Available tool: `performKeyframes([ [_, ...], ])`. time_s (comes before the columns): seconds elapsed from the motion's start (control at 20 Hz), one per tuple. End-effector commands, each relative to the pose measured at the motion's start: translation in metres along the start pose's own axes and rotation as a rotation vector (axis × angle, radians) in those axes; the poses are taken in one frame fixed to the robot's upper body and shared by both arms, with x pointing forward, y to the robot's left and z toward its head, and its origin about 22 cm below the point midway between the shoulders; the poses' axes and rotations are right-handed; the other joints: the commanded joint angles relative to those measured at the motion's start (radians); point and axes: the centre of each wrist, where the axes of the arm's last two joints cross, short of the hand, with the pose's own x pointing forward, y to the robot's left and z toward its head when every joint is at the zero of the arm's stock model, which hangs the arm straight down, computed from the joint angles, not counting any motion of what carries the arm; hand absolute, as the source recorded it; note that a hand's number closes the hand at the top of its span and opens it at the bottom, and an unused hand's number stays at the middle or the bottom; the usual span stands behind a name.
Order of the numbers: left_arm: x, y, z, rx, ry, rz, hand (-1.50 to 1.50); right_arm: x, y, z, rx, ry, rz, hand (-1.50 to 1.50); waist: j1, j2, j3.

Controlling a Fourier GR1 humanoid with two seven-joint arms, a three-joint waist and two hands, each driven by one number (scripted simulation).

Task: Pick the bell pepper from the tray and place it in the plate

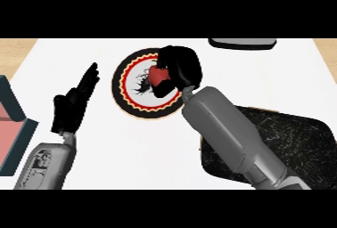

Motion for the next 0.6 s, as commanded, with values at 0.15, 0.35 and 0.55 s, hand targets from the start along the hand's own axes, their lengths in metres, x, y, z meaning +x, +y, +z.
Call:
performKeyframes([
  [0.15, 0.007, -0.016, -0.014, -0.031, -0.021, 0.014, 0.00, -0.005, 0.021, -0.015, 0.073, 0.085, 0.174, 1.50, 0.031, 0.011, -0.001],
  [0.35, 0.009, -0.015, -0.012, -0.081, -0.040, 0.009, 0.00, -0.035, 0.035, -0.010, 0.124, 0.215, 0.027, -1.50, 0.062, 0.019, 0.000],
  [0.55, 0.020, -0.021, -0.013, -0.086, -0.055, -0.003, 0.00, -0.035, 0.037, -0.009, 0.101, 0.230, -0.068, -1.50, 0.095, 0.023, 0.001],
])
